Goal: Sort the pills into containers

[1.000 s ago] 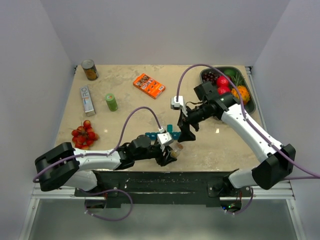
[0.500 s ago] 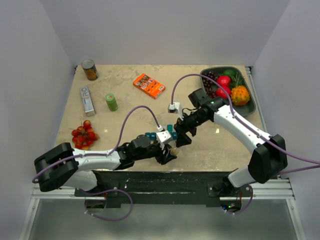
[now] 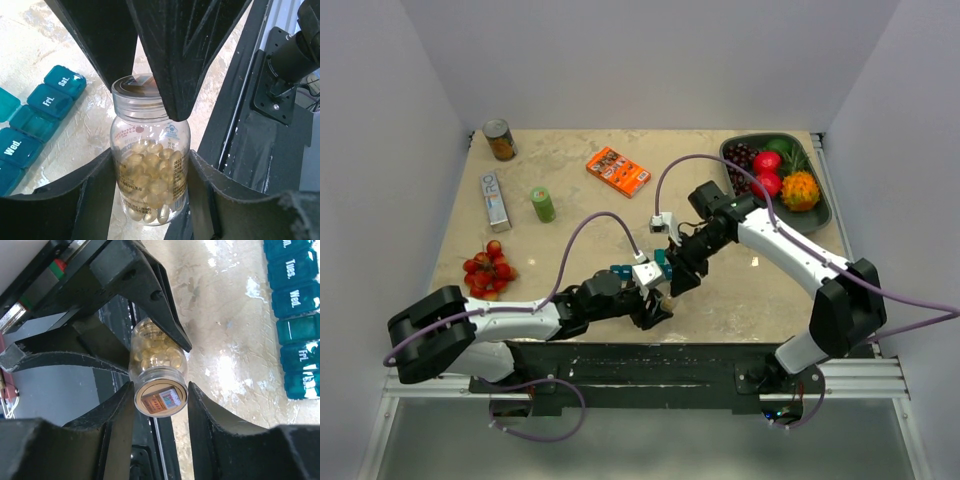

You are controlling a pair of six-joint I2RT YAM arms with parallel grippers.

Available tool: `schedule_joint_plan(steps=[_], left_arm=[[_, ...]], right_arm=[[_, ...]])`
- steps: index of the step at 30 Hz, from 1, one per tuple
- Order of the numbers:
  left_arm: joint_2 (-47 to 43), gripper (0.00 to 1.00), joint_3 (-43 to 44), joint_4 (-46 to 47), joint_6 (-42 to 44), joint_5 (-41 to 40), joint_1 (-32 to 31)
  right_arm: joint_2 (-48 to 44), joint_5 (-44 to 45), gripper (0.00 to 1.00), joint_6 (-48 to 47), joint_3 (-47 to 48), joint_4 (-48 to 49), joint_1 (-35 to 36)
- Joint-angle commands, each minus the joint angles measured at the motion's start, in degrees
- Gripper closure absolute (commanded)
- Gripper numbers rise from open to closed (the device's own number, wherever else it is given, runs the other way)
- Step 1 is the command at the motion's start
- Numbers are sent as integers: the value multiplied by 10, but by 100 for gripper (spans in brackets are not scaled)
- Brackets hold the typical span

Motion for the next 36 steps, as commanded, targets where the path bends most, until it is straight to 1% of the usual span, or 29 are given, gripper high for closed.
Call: schedule_joint_plan(steps=[1,4,5,6,7,8,9,12,15,16,18,19,22,23,25,26,30,32,36], left_arm=[[-34,100,8,54,4,10,-2],[-44,100,-4,65,10,51,1],[-45,100,-6,66,10,82,2],[-46,100,-8,68,11,98,3],[-47,100,-11,68,15,113,3],[-47,100,-11,69,17,145,3],[-47,100,-12,69,18,158,3],[-52,100,-16,68,19,199,4],[-57,100,-20,70,18,207,6],[-58,100,-23,75,16,206,7],[-56,100,-24,81,12,202,9],[-54,100,-23,82,11,200,9],[-51,100,-19,79,7,174,10],[-51,100,-20,78,8,161,11],[-54,100,-21,72,9,149,11],[-56,100,-22,71,8,141,11],[-67,100,-32,71,9,140,11],[-73,100,-37,72,7,144,11],[-88,100,-45,70,5,146,11]], right_arm=[[7,-48,89,-63,30,-52,5],[-4,-69,91,-143,37,-82,15],[-13,-75,91,-168,32,-86,18],[-24,-80,91,-227,25,-88,26],[-34,-87,91,-256,20,-86,29],[-63,-89,91,-288,7,-84,32],[-78,-86,90,-332,-2,-63,35],[-139,-42,87,-359,-39,6,40],[-152,2,87,-361,-48,25,45],[-155,7,85,-361,-52,30,46],[-161,13,78,-339,-64,45,47],[-162,11,68,-331,-67,48,47],[-159,6,49,-304,-66,45,47],[-158,6,39,-297,-60,44,47],[-157,9,28,-263,-51,42,47],[-156,9,21,-257,-36,35,47],[-150,-2,15,-232,2,-6,45],[-148,-6,15,-230,17,-25,45],[-158,-6,14,-218,30,-31,37]])
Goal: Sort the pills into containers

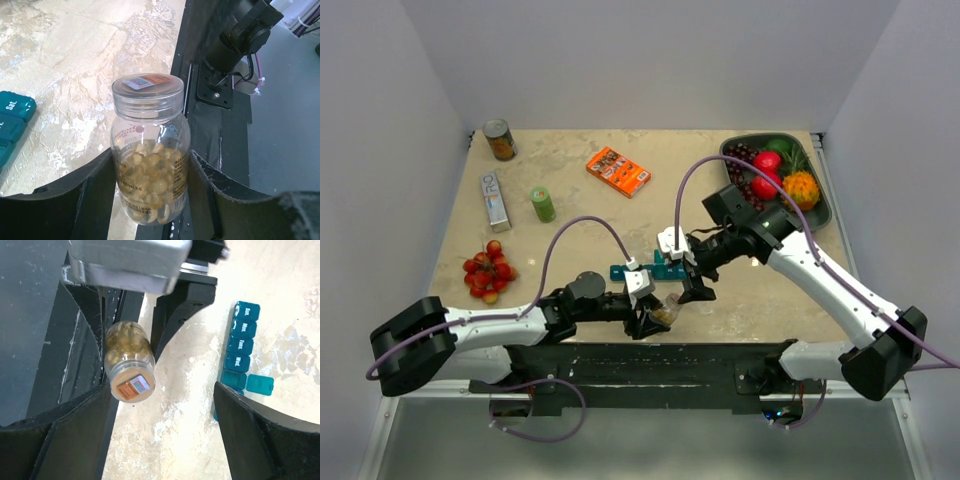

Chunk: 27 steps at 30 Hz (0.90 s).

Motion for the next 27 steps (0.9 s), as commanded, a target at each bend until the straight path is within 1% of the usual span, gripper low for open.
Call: schedule_joint_plan(steps=[1,8,10,14,15,19,22,25,26,27], left_arm=[[-29,100,-10,38,2,0,-1],[-46,100,-16,27,6,-8,-1],[-48,100,-15,23,8,-12,-1],[-61,100,-17,12,9,-28,-1],[-63,100,-18,10,9,-31,-1],[-82,100,-30,12,3,-63,-1],[-95,100,-40,19,-2,-80,-1],[-106,100,-41,12,-4,-96,-1],[-112,100,-41,9,-5,-101,-1],[-115,100,-41,7,-5,-105,-1]], right_arm=[[-15,-10,14,27,32,-21,-11],[-20,24,14,48,60,-26,-14],[-20,46,12,59,73,-21,-14],[-16,107,10,119,90,5,-14],[-10,120,10,119,98,1,-13],[-6,111,9,132,107,0,-14],[0,94,9,175,107,22,-14],[7,70,9,229,106,50,-13],[12,60,9,266,105,71,-14],[16,49,9,277,102,73,-14]])
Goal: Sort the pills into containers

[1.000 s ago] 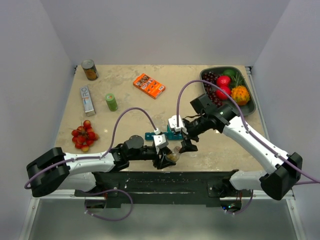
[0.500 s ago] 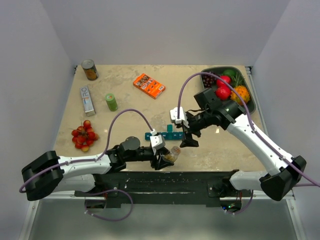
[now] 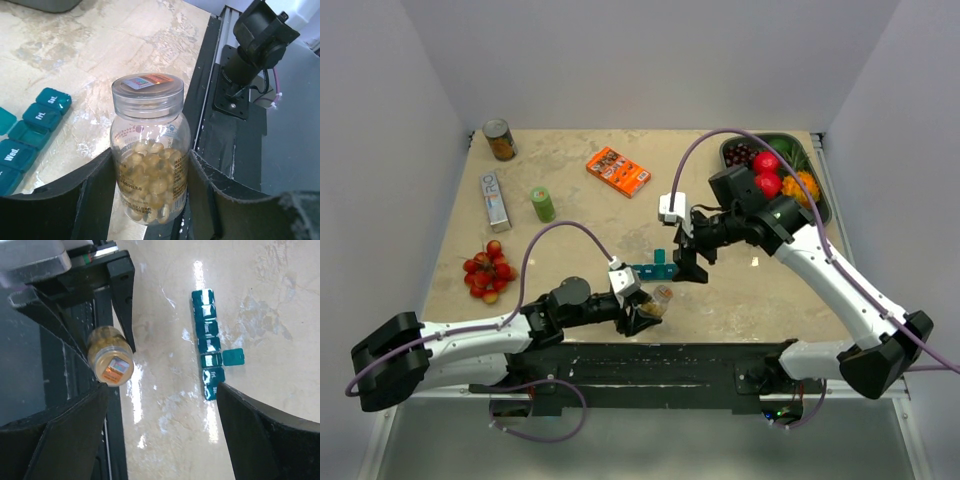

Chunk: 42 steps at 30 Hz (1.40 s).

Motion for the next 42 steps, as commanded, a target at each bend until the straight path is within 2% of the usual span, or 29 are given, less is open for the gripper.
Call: schedule_joint_plan(steps=[1,5,12,42], left_arm=[[-25,100,-2,25,-3,-42,-1],[-33,100,-2,21,-2,-53,-1],[-32,100,0,18,-1,-71,-1],[-12,100,16,14,1,-91,-1]], right_arm=[[15,-48,10,107,15,60,-2],[26,-79,10,176,3,95,-1],[29,-78,10,225,-21,118,-2],[54,-85,10,211,-29,86,0]])
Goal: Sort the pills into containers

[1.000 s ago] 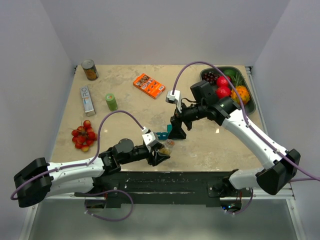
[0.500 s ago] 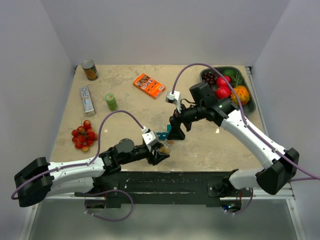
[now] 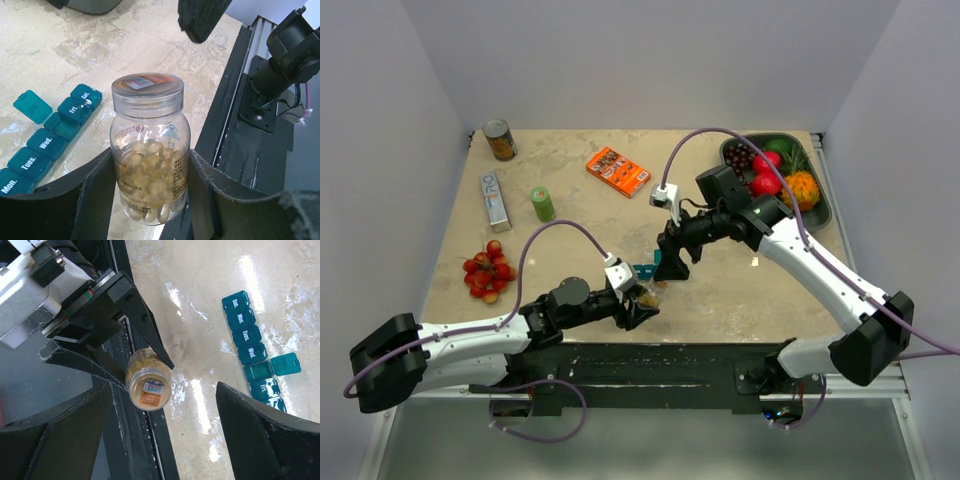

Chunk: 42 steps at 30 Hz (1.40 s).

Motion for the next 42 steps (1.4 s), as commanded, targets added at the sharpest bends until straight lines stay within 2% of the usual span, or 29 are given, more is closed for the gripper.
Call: schedule_joint_plan(steps=[1,19,31,34,39,42], left_arm=[[0,100,17,25,0,-13,-1],[5,100,28,25,7,-21,-1],[7,100,34,24,10,-23,-1],[6,100,34,23,12,-25,-1],[4,100,34,21,12,-28,0],[-1,100,31,18,12,-29,0]], right_arm=[[9,-24,10,-16,6,-22,0],[33,-5,11,-13,-2,-19,15],[53,11,21,-17,-12,-22,37],[57,12,25,-19,-12,-27,40],[61,1,37,-28,-7,-41,45],[64,-9,55,-37,0,-53,47]])
